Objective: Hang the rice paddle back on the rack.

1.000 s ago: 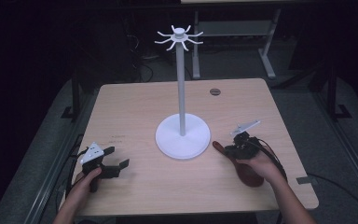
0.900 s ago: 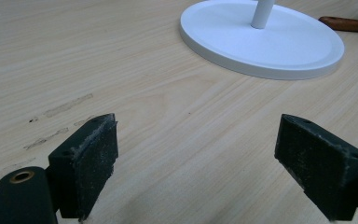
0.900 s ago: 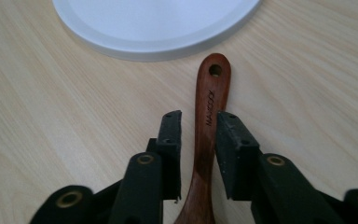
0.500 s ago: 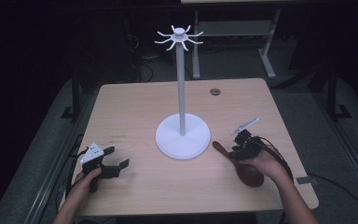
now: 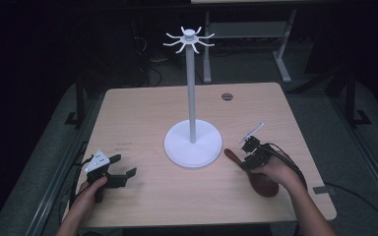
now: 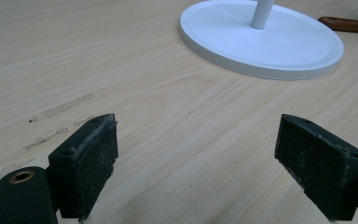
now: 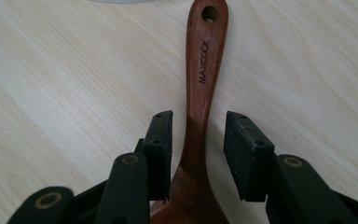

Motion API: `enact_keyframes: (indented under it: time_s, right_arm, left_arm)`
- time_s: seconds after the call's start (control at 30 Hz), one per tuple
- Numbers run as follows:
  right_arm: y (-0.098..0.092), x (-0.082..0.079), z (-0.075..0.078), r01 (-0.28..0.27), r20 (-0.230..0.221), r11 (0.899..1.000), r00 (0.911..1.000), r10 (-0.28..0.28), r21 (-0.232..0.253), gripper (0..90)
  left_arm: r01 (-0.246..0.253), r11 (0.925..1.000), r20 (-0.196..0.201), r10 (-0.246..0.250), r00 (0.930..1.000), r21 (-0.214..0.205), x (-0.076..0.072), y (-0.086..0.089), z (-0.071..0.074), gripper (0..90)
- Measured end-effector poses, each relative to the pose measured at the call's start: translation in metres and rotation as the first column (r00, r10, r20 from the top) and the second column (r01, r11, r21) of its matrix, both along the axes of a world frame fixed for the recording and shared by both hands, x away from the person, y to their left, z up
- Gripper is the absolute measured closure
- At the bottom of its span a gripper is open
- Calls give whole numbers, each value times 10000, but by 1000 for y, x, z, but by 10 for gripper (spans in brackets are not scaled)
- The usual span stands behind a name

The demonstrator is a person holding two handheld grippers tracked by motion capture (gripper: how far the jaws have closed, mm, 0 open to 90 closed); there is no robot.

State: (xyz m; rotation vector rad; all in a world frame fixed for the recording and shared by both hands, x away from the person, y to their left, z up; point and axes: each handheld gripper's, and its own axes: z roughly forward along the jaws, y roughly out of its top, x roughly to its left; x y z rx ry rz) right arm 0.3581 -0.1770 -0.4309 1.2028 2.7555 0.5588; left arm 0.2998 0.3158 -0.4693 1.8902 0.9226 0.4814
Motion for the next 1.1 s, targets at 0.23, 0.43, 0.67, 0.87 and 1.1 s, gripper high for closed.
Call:
enact_keyframes:
  time_s: [0.23,0.43,0.67,0.87,1.1]
  right_arm:
    - [0,4,-9,48,-66,9997,10000,-50,-230,654]
    - [2,4,-12,-20,-159,9994,9999,15,-333,676]
    - [7,3,-11,69,-75,9975,9999,-75,-698,718]
    - [10,4,-10,58,-164,9970,9998,-71,-777,766]
    - [9,3,-11,79,-81,9979,9999,-85,-650,776]
  left_arm:
    - [7,10000,3,-7,10000,4,0,0,0,129]
    - [-10,10000,-9,10,10000,-19,0,0,0,129]
    - [6,10000,-3,-6,10000,16,0,0,0,129]
    - [-15,10000,-3,15,10000,7,0,0,0,129]
    - [5,10000,-15,-5,10000,-1,0,0,0,129]
